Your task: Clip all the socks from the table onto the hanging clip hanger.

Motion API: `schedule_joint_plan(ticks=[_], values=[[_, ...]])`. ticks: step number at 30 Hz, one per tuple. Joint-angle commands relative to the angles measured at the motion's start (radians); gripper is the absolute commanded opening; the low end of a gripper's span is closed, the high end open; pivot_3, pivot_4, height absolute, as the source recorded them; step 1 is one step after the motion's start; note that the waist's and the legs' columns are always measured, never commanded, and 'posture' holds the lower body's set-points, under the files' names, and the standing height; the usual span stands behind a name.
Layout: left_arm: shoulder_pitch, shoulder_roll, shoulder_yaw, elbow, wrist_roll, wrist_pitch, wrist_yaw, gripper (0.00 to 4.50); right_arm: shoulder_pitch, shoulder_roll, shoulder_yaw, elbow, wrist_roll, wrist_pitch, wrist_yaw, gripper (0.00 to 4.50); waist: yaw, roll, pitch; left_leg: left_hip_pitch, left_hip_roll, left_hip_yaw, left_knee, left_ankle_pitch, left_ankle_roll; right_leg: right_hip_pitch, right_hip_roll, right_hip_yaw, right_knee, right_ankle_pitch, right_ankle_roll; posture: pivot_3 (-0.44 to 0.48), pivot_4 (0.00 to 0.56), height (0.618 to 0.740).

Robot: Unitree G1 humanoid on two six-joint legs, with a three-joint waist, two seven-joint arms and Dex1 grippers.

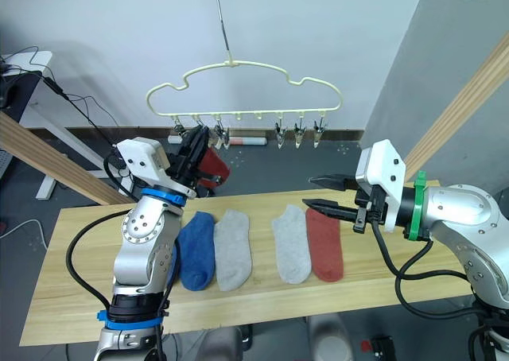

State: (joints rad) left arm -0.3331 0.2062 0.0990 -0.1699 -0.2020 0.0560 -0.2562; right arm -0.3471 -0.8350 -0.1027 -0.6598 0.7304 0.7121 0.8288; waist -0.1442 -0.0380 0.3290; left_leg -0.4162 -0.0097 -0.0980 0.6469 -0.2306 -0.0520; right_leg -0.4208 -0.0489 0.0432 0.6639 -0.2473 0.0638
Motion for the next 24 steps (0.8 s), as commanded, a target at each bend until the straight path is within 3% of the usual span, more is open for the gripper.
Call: schedule_joint_plan(ticks=[1,4,9,10,13,16,24], values=[[0.0,0.012,0.013,-0.045,-0.004,-0.016,-0.003,0.0,0.012,-0.011,-0.004,-0.027,0.006,-0.011,0.01,1.8,0.0,0.0,0.0,0.0,0.0,0.0,0.0,0.0,0.0,0.0,0.0,0.0,0.0,0.0,0.0,-0.307,0.286,0.74],[0.01,0.028,0.014,-0.061,-0.007,-0.002,-0.011,0.0,0.086,-0.02,0.055,-0.002,-0.114,0.031,-0.097,2.33,0.002,0.0,0.0,0.0,0.0,0.0,0.0,0.0,0.0,0.0,0.0,0.0,0.0,0.0,0.0,-0.299,0.292,0.74],[0.021,0.045,0.015,-0.09,-0.011,0.026,-0.013,0.0,0.202,0.082,0.157,-0.012,-0.258,0.027,-0.27,4.04,0.003,0.0,0.0,0.0,0.0,-0.001,0.0,0.0,0.0,0.0,0.0,0.0,0.001,0.0,0.0,-0.282,0.311,0.74],[0.026,0.05,0.012,-0.101,-0.012,0.033,-0.018,0.0,0.239,0.15,0.204,0.016,-0.331,0.027,-0.373,4.38,0.002,0.0,0.0,0.0,0.0,0.0,0.0,0.0,0.0,-0.001,0.001,0.001,0.001,0.0,0.0,-0.282,0.311,0.74],[0.031,0.056,0.012,-0.123,-0.016,0.057,-0.024,0.0,0.32,0.295,0.334,0.098,-0.508,-0.035,-0.557,4.45,0.003,-0.004,-0.002,0.001,0.001,0.0,0.0,0.0,0.0,0.0,0.003,0.001,0.0,0.0,0.0,-0.273,0.319,0.74],[0.028,0.058,0.013,-0.13,-0.018,0.072,-0.026,0.0,0.349,0.409,0.381,0.208,-0.637,-0.111,-0.68,4.45,0.003,-0.002,-0.002,0.001,0.002,0.0,-0.001,0.0,0.0,-0.001,0.005,0.001,0.001,0.001,-0.002,-0.269,0.324,0.74],[0.024,0.063,0.005,-0.138,-0.027,0.09,-0.033,0.0,0.336,0.648,0.318,0.486,-0.699,-0.248,-0.81,4.45,0.003,-0.002,-0.001,0.002,0.005,0.001,0.0,0.0,-0.001,-0.001,0.012,0.003,0.0,0.004,-0.002,-0.253,0.326,0.74]])
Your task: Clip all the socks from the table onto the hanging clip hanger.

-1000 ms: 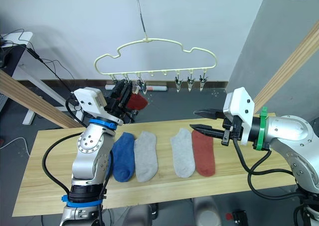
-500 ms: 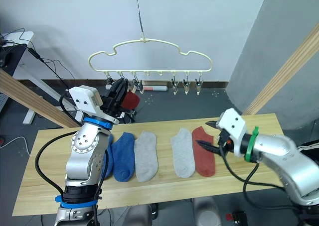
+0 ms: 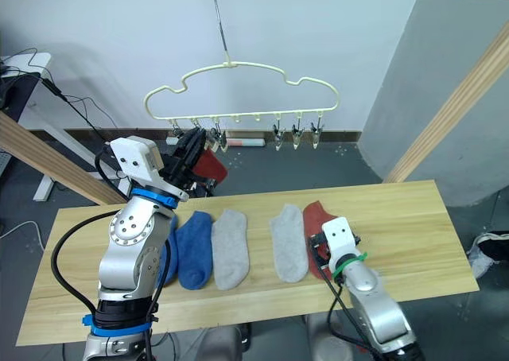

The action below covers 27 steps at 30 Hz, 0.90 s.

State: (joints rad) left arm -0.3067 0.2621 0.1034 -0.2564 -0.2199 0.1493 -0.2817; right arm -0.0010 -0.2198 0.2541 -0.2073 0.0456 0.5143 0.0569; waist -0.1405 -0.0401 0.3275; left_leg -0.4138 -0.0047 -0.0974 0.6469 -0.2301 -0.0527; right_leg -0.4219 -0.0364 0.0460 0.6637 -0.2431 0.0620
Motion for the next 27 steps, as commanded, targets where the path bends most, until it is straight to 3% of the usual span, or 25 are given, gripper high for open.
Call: schedule_joint_plan(ticks=[1,11,12,14,25,27], values=[[-0.002,0.007,0.001,-0.054,-0.01,-0.001,-0.009,0.0,-0.013,0.046,-0.047,0.044,-0.014,-0.057,-0.036,4.45,-0.001,0.0,0.0,0.0,0.0,0.0,0.0,0.0,0.0,0.0,0.0,0.0,0.0,0.002,-0.003,-0.252,0.325,0.74],[0.002,0.006,0.002,-0.063,-0.01,0.011,-0.017,0.0,-0.053,0.1,-0.061,0.188,-0.019,-0.019,0.037,4.45,0.0,0.0,0.0,0.0,0.0,0.0,0.0,0.0,0.0,0.0,0.0,0.0,0.0,0.002,-0.004,-0.247,0.324,0.74],[0.003,0.007,0.002,-0.065,-0.01,0.013,-0.018,0.0,-0.053,0.102,-0.068,0.196,-0.021,-0.015,0.035,4.28,-0.001,0.001,0.0,0.0,0.0,0.0,0.0,0.0,0.0,0.0,0.0,0.0,0.0,0.002,-0.004,-0.247,0.324,0.74],[0.007,0.01,0.004,-0.069,-0.013,0.017,-0.02,0.0,-0.054,0.102,-0.079,0.208,-0.028,-0.011,0.029,3.88,0.0,0.001,0.0,0.001,0.0,0.0,0.0,0.0,0.0,0.001,0.0,0.001,0.0,0.002,-0.004,-0.243,0.324,0.74],[0.011,0.044,0.027,-0.09,-0.067,0.06,-0.053,0.0,-0.058,0.025,-0.08,0.172,-0.049,-0.035,0.095,0.03,0.003,0.001,0.0,0.002,0.0,0.001,0.0,0.0,0.0,0.002,0.0,0.001,-0.001,0.002,-0.003,-0.238,0.32,0.74],[0.01,0.049,0.032,-0.099,-0.097,0.078,-0.068,0.0,-0.065,-0.019,-0.068,0.124,-0.05,-0.03,0.145,0.03,0.003,0.001,0.0,0.002,-0.001,0.001,0.0,0.0,0.0,0.002,0.0,0.001,-0.001,0.002,-0.003,-0.238,0.32,0.74]])
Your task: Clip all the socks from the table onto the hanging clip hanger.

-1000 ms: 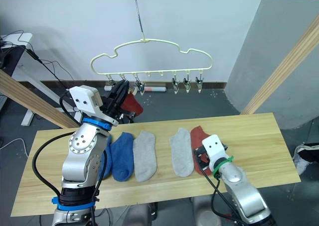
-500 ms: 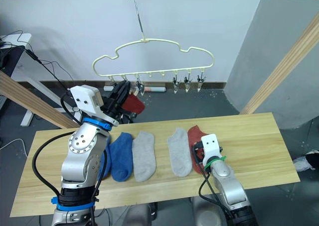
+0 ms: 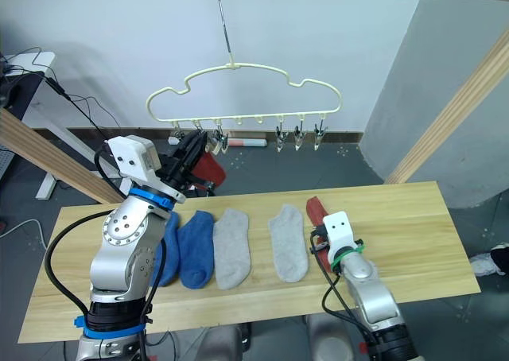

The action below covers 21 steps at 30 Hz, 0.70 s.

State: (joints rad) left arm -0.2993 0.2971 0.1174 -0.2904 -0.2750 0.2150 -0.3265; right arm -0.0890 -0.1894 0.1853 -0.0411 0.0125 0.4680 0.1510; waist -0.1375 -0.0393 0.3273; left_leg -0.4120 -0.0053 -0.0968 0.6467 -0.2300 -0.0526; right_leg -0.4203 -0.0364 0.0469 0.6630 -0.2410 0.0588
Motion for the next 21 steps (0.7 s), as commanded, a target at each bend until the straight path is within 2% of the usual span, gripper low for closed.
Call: schedule_joint_plan(ticks=[1,5,9,12,15,21], values=[[0.001,0.016,0.021,-0.07,-0.053,0.022,-0.027,0.0,0.015,-0.079,0.011,-0.07,-0.017,0.014,0.085,0.03,-0.001,0.0,0.0,0.0,0.0,0.0,0.0,0.0,0.0,0.0,0.0,0.0,0.0,0.0,0.0,-0.238,0.32,0.74],[-0.011,0.017,0.03,-0.101,-0.141,0.09,-0.05,0.0,-0.05,-0.261,0.082,-0.207,-0.028,-0.049,0.305,0.03,-0.002,0.001,0.001,-0.001,0.0,0.001,0.0,0.0,0.0,-0.001,0.0,0.001,0.0,-0.002,0.004,-0.246,0.324,0.74],[-0.028,0.009,0.05,-0.125,-0.229,0.166,-0.038,0.0,-0.113,-0.328,0.114,-0.266,-0.003,-0.089,0.44,0.03,-0.006,0.001,0.001,0.0,0.001,0.0,-0.001,0.0,0.0,-0.001,0.002,0.0,0.0,-0.003,0.004,-0.25,0.326,0.74],[-0.035,0.012,0.056,-0.14,-0.273,0.206,-0.033,0.0,-0.153,-0.329,0.119,-0.274,0.005,-0.103,0.489,0.03,-0.004,0.001,0.001,-0.001,0.002,-0.001,-0.001,0.0,0.0,-0.001,0.002,-0.001,0.0,-0.003,0.004,-0.25,0.326,0.74],[-0.043,0.005,0.066,-0.169,-0.341,0.27,-0.016,0.0,-0.261,-0.279,0.14,-0.257,0.018,-0.104,0.528,0.03,-0.005,0.001,0.001,-0.002,0.0,0.0,0.0,0.0,0.0,-0.002,0.001,0.0,-0.001,-0.002,0.004,-0.249,0.328,0.74],[-0.049,0.008,0.081,-0.204,-0.438,0.36,0.01,0.0,-0.358,-0.202,0.161,-0.19,0.007,-0.114,0.528,0.03,0.003,0.001,0.001,-0.003,0.0,-0.003,0.0,0.0,0.0,-0.002,0.001,-0.003,0.0,0.0,0.0,-0.242,0.329,0.74]])
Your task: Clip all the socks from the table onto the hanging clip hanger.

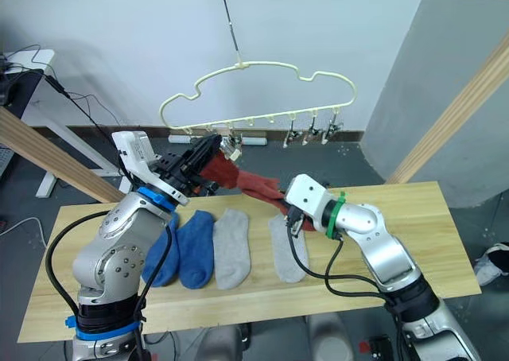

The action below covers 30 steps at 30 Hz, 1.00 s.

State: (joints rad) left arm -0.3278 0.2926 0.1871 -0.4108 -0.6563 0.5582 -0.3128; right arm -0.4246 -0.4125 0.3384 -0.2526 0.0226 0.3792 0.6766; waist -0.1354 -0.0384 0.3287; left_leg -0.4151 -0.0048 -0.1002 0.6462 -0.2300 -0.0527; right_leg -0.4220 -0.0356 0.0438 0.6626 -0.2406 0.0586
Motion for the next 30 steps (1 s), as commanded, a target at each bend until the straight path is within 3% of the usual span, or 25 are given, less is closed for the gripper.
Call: schedule_joint_plan(ticks=[1,11,30], values=[[-0.021,0.015,0.011,-0.087,-0.064,0.025,-0.005,0.0,-0.029,0.028,0.01,0.029,-0.005,-0.03,0.003,0.03,0.0,0.0,0.0,0.0,0.0,0.0,0.0,0.0,0.0,0.0,0.0,0.0,0.0,0.0,0.0,-0.242,0.329,0.74],[-0.01,0.029,0.022,-0.093,-0.081,0.05,-0.002,0.0,-0.103,0.108,-0.007,0.105,-0.006,-0.062,-0.022,0.03,-0.002,0.0,0.0,0.0,-0.001,0.001,0.0,0.0,0.0,-0.001,-0.001,0.001,0.0,0.0,0.0,-0.235,0.327,0.74],[0.0,0.042,0.024,-0.085,-0.074,0.044,-0.015,0.0,-0.066,0.065,-0.033,0.063,0.007,-0.062,-0.017,0.03,-0.003,0.0,0.0,0.0,-0.001,0.001,-0.001,0.0,0.0,-0.001,-0.001,0.001,0.0,0.0,0.0,-0.237,0.327,0.74]])
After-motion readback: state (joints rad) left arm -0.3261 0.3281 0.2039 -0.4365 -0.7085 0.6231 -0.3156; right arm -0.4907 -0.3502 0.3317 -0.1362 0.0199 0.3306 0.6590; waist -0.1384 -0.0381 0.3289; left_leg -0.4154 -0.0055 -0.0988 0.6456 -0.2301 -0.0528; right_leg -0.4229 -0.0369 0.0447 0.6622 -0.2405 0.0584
